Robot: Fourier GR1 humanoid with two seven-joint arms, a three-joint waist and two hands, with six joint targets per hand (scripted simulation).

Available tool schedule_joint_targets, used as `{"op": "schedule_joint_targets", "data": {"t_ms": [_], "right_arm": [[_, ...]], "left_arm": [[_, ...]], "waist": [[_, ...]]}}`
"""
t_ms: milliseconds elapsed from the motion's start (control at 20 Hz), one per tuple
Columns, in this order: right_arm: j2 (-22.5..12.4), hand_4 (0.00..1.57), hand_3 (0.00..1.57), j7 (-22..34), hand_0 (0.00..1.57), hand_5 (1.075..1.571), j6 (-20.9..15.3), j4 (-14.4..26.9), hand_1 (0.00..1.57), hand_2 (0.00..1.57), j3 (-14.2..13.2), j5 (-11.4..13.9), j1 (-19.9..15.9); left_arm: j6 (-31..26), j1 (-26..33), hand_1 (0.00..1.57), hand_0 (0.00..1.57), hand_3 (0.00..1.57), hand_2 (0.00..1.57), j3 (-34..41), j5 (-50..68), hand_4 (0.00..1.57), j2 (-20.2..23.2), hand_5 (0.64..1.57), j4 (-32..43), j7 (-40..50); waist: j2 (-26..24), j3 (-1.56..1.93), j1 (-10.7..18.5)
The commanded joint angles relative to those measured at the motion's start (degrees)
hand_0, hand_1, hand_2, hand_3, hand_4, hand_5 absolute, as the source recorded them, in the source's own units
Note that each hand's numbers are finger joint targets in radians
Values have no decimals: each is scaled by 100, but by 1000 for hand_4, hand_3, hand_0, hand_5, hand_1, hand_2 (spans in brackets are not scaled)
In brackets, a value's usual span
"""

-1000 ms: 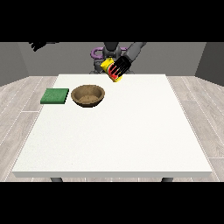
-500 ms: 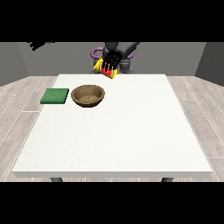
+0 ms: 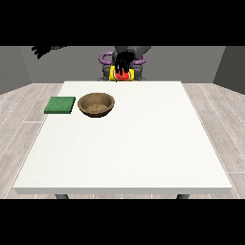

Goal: Pick the cup and pour the ball into the bowl, then pick the bowl and place it on the pad

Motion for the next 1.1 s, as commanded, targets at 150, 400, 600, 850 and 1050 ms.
{"op": "schedule_joint_targets", "data": {"t_ms": [150, 400, 600, 850, 1050], "right_arm": [[-42, 434, 430, 109, 0, 1571, -121, 21, 0, 0, -77, -93, -175], [19, 446, 402, 175, 0, 1570, -123, -83, 0, 0, -31, -192, -282], [111, 465, 294, -382, 0, 1570, -22, 22, 0, 0, -54, -150, -289], [68, 483, 320, -61, 0, 1570, 81, 40, 0, 0, 61, -157, -239], [157, 476, 268, -48, 0, 1570, 82, 20, 0, 0, 44, -274, -255]], "left_arm": [[-359, -148, 891, 891, 1515, 1571, -228, -887, 563, 44, 1541, -88, 280], [-961, -304, 0, 0, 1505, 721, -197, -1053, 549, -30, 1550, -193, 54], [-1104, -424, 0, 0, 1556, 1187, -199, -1304, 883, 35, 1571, -388, 10], [-1978, -581, 1532, 1532, 1571, 1571, -1353, -2344, 1206, 415, 1531, 160, -104], [-2372, -794, 1514, 1514, 1571, 1571, -1311, -2507, 1262, 346, 1509, 173, -328]], "waist": [[175, -3, 167], [287, -4, -14], [711, -2, -23], [404, 9, -193], [426, -1, -260]]}}
